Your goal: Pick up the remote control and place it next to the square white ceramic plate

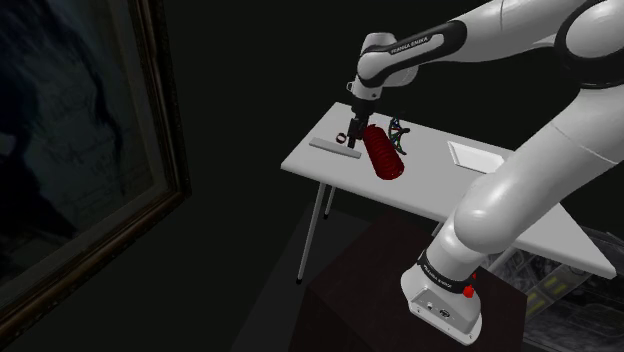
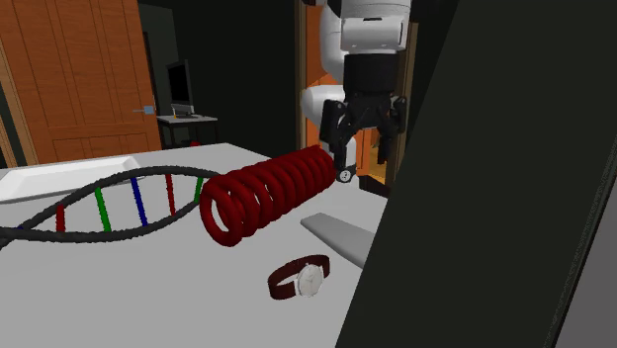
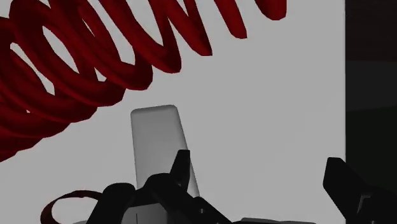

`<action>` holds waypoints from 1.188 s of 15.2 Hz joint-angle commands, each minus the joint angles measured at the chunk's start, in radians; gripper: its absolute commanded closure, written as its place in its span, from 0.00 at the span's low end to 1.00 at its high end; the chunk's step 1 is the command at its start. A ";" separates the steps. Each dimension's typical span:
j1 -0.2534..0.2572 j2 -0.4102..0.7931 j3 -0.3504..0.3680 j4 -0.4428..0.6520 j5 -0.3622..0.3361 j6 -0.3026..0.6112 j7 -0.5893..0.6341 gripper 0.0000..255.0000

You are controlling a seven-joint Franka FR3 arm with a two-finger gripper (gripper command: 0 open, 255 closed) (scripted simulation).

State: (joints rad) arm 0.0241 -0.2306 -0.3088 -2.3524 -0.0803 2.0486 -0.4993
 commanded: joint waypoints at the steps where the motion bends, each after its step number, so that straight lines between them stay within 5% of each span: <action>1: 0.002 0.074 -0.024 0.042 0.019 0.052 -0.071 0.00; 8: -0.004 0.321 -0.052 0.217 0.134 0.171 -0.290 0.00; 18: -0.010 0.382 -0.045 0.180 0.166 0.265 -0.312 0.00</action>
State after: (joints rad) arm 0.0146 0.1508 -0.3536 -2.1708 0.0854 2.3104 -0.8112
